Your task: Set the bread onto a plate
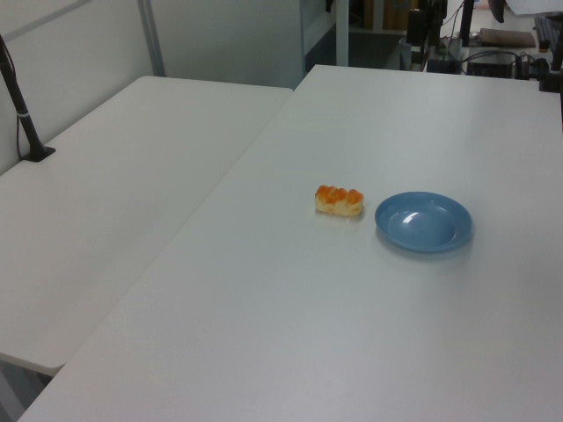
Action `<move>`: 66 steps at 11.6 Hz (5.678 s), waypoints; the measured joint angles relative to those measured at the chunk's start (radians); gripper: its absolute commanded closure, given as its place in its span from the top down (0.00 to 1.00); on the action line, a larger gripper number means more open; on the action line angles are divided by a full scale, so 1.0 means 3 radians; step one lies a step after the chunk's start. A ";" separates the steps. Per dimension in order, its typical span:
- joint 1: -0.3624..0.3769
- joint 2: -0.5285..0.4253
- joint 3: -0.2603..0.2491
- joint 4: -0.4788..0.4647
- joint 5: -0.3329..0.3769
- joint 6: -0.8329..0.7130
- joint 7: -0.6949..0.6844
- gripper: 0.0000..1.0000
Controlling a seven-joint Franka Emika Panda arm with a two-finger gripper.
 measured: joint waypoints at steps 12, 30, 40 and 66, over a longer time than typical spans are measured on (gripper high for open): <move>0.0000 0.0026 0.0008 -0.0017 0.0000 0.0052 -0.0031 1.00; 0.0178 0.1360 0.0062 0.0076 0.0036 0.1394 -0.0027 1.00; 0.0315 0.1908 0.0066 0.0078 0.0040 0.1844 0.0191 0.64; 0.0516 -0.0141 0.0071 -0.2649 0.0040 0.2479 0.0175 0.40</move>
